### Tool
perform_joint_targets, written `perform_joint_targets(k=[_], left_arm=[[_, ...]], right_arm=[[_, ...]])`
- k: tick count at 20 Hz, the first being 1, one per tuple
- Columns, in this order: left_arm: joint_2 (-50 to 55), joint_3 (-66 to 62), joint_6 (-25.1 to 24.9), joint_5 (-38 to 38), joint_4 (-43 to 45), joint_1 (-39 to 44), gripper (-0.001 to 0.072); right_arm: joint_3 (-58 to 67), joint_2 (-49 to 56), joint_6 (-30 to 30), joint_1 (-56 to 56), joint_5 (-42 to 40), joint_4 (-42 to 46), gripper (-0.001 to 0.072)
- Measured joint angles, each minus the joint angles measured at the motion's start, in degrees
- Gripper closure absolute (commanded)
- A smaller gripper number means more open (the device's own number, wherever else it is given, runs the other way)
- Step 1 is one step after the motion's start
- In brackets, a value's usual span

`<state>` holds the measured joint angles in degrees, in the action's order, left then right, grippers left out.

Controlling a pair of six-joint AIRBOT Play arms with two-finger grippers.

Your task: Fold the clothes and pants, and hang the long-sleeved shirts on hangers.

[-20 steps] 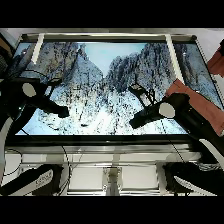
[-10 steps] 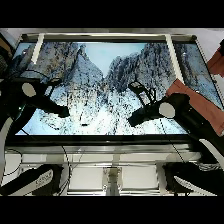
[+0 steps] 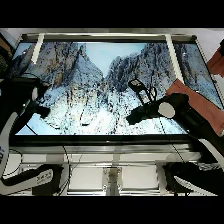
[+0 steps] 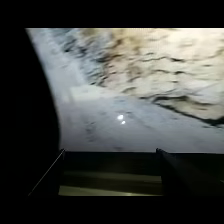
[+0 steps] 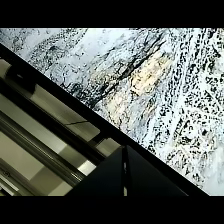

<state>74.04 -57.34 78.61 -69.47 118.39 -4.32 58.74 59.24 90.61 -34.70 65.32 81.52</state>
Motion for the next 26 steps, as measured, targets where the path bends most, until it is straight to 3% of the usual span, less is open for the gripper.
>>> perform_joint_targets(k=[3,7,11,14,24,25,26], left_arm=[[3.21,0.00,4.26,0.46,9.22,-5.68,0.0071],[6.23,0.00,6.54,0.74,13.77,-12.63,0.0072],[8.11,0.04,7.17,1.99,13.86,-16.55,0.0074],[9.20,0.07,7.13,2.45,12.76,-17.38,0.0250],[11.13,0.11,6.56,5.03,11.69,-17.92,0.0252],[11.67,0.13,6.49,5.09,11.58,-17.92,0.0393],[12.20,0.13,6.49,5.05,11.65,-17.92,0.0661]], right_arm=[[0.00,0.11,0.00,0.00,-0.26,-0.02,0.0686],[0.00,0.17,-0.02,0.00,-0.42,-0.07,0.0686],[0.00,0.17,-0.02,0.00,-0.46,-0.07,0.0686],[0.00,0.17,0.00,0.00,-0.46,-0.11,0.0686],[0.00,0.17,-0.02,0.00,-0.48,-0.26,0.0686],[0.00,0.17,-0.02,0.00,-0.48,-0.26,0.0686],[0.00,0.17,-0.02,0.00,-0.48,-0.26,0.0686]])
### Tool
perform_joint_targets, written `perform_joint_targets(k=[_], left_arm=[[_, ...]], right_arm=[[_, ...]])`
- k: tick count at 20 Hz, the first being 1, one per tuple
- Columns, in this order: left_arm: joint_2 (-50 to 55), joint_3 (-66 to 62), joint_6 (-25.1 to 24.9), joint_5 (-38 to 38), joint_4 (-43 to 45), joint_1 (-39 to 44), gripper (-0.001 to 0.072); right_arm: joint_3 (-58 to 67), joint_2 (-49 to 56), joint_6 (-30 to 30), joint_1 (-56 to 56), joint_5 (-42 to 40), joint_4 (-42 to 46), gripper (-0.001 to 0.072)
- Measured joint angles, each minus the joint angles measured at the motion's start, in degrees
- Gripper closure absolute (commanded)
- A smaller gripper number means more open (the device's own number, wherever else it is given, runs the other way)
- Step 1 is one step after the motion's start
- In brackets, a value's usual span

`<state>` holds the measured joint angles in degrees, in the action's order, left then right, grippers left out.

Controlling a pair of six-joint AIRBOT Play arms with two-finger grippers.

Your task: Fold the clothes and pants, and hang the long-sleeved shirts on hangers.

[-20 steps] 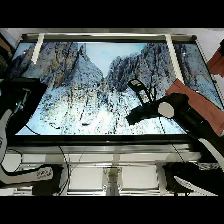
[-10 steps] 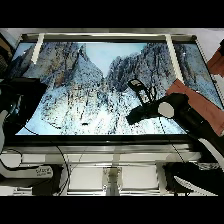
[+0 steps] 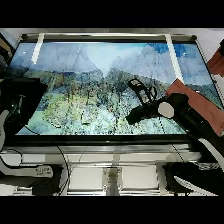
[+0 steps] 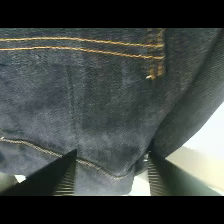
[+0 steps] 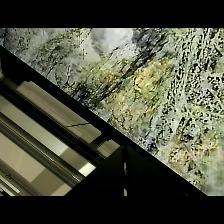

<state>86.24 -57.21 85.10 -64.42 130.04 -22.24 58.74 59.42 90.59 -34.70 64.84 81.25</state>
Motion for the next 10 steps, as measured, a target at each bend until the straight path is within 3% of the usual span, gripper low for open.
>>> perform_joint_targets(k=[1,5,10], left_arm=[[0.42,0.00,0.00,-0.26,0.26,0.00,0.0694],[-0.52,0.00,-1.70,-1.84,3.02,0.00,0.0695],[-10.95,-0.63,-6.12,-0.13,4.02,0.61,0.0696]], right_arm=[[0.00,0.00,0.00,0.00,0.00,-0.02,0.0686],[0.00,0.00,0.02,0.00,-0.04,-0.02,0.0686],[0.00,0.00,0.00,0.00,-1.27,-0.04,0.0686]])
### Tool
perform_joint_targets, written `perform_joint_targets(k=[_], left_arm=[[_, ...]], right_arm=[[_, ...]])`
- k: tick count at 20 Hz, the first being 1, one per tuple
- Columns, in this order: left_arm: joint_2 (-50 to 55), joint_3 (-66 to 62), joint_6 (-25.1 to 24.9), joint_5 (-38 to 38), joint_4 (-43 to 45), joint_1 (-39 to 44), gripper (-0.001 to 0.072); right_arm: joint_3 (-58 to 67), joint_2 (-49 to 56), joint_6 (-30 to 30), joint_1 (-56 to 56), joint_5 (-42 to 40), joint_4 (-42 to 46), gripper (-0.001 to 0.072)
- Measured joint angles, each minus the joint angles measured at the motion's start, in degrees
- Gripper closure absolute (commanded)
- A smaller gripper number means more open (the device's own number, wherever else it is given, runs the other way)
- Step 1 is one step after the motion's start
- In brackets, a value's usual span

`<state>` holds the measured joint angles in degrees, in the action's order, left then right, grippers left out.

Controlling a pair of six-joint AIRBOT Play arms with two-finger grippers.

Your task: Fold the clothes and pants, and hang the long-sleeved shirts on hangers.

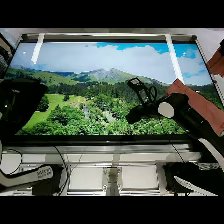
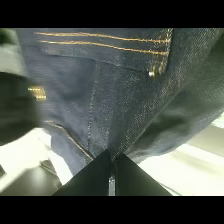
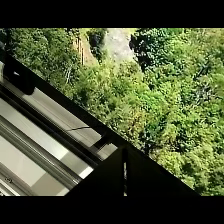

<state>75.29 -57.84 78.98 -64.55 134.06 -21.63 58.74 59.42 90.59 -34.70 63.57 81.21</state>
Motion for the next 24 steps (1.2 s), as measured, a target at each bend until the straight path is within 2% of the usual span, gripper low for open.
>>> perform_joint_targets(k=[2,5,7,10,11,12,14,18,24], left_arm=[[-5.88,-1.40,-3.21,0.24,-2.05,1.05,0.0696],[-14.10,-5.09,-10.58,-1.05,-11.91,4.15,0.0697],[-18.34,-7.80,-14.25,-3.72,-18.51,7.69,0.0697],[-22.38,-10.82,-17.09,-11.19,-24.11,15.19,0.0696],[-23.34,-11.41,-17.49,-13.88,-25.18,18.03,0.0696],[-23.98,-11.78,-17.53,-16.02,-25.92,20.63,0.0696],[-24.76,-12.26,-17.53,-20.20,-27.19,25.92,0.0696],[-25.42,-12.68,-17.49,-24.74,-29.64,34.88,0.0696],[-25.59,-12.76,-18.40,-27.47,-36.28,44.09,0.0696]], right_arm=[[0.00,0.00,-0.02,0.00,-0.96,0.02,0.0687],[0.00,0.00,-1.84,0.00,-4.39,-0.44,0.0687],[0.00,0.20,-7.65,-0.04,-6.49,-3.43,0.0687],[0.00,1.05,-21.97,-1.18,-7.93,-10.75,0.0677],[0.00,1.46,-26.73,-1.90,-8.33,-12.72,0.0628],[0.00,1.92,-31.52,-2.89,-8.46,-14.34,0.0533],[0.00,2.73,-39.23,-4.96,-9.09,-16.57,0.0469],[0.46,3.52,-49.77,-8.50,-11.02,-18.56,0.0205],[2.93,3.82,-60.04,-10.03,-14.08,-19.15,0.0192]])
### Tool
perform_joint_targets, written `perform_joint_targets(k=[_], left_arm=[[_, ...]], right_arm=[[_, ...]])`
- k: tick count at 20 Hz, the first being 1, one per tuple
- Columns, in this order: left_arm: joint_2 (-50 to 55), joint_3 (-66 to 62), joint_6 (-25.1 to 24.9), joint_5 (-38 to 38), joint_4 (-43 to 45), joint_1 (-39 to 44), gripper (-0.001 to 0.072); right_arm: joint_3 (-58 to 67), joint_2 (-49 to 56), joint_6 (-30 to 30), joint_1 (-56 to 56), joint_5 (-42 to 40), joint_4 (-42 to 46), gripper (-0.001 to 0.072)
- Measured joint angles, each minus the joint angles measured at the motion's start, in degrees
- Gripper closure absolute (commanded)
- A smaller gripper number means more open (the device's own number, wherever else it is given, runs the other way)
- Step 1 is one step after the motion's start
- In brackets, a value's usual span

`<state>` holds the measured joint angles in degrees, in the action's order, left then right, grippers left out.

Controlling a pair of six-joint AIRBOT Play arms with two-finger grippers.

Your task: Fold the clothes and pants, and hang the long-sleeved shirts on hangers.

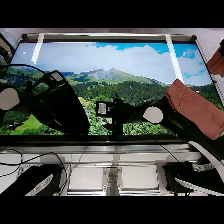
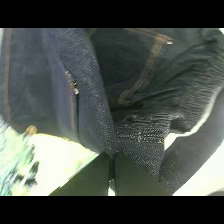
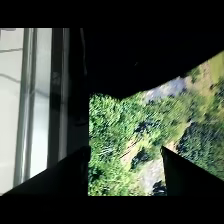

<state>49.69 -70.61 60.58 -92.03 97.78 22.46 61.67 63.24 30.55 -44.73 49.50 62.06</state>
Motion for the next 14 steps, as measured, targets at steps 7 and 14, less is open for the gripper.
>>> perform_joint_targets(k=[7,14], left_arm=[[-0.02,-1.95,-2.08,-8.35,-11.76,11.21,0.0697],[-2.08,-13.92,-0.35,-13.05,-18.69,13.81,0.0697]], right_arm=[[0.94,0.02,-1.33,4.33,-2.03,4.96,0.0191],[1.05,1.38,-4.59,8.48,0.04,2.12,0.0166]])
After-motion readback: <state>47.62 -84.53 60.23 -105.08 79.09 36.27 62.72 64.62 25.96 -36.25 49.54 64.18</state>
